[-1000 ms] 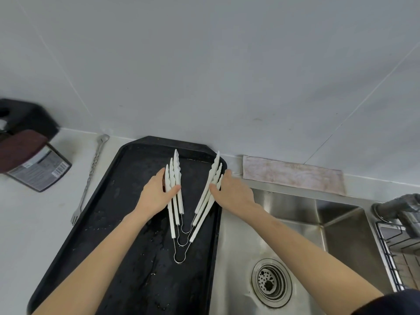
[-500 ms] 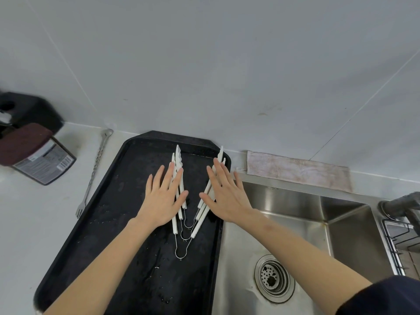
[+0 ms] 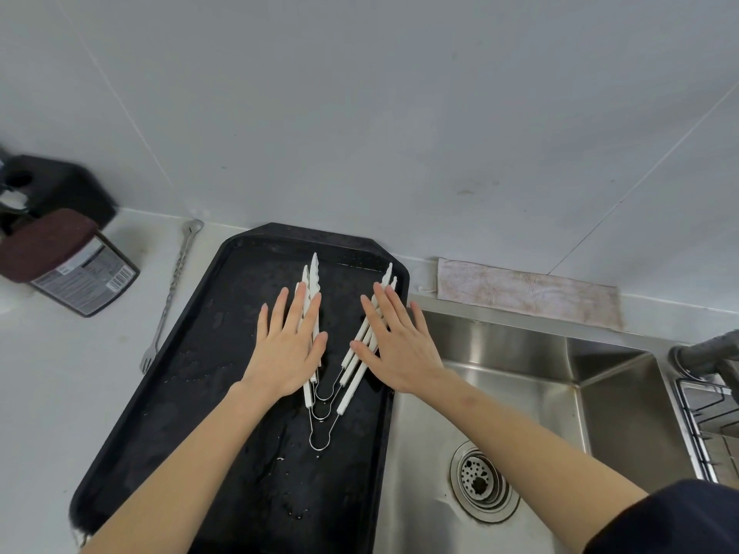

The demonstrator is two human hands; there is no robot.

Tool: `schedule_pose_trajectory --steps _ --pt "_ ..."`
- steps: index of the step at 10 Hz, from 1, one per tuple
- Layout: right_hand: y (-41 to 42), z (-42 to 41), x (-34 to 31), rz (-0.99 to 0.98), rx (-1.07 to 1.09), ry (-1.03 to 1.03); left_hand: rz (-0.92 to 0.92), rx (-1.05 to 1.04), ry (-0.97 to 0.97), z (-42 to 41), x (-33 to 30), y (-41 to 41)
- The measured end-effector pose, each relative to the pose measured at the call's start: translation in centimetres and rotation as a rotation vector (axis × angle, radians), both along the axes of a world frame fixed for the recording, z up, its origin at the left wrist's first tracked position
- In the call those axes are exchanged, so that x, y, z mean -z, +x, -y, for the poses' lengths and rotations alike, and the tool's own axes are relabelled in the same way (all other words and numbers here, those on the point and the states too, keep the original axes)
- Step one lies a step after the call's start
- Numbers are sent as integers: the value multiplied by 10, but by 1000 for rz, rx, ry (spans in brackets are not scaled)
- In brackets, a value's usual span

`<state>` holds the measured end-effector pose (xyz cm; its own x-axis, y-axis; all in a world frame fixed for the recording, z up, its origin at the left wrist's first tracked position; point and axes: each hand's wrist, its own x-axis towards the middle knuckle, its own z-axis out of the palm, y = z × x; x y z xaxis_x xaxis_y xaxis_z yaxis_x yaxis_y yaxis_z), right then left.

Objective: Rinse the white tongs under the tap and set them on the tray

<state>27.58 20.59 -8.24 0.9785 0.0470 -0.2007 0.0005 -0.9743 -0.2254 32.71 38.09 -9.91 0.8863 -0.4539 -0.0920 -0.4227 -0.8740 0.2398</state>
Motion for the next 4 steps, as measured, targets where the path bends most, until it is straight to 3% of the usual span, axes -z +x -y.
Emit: schedule_pose_trajectory --steps 4 --pt "-11 22 -43 62 70 -12 48 -13 35 20 -45 -3"
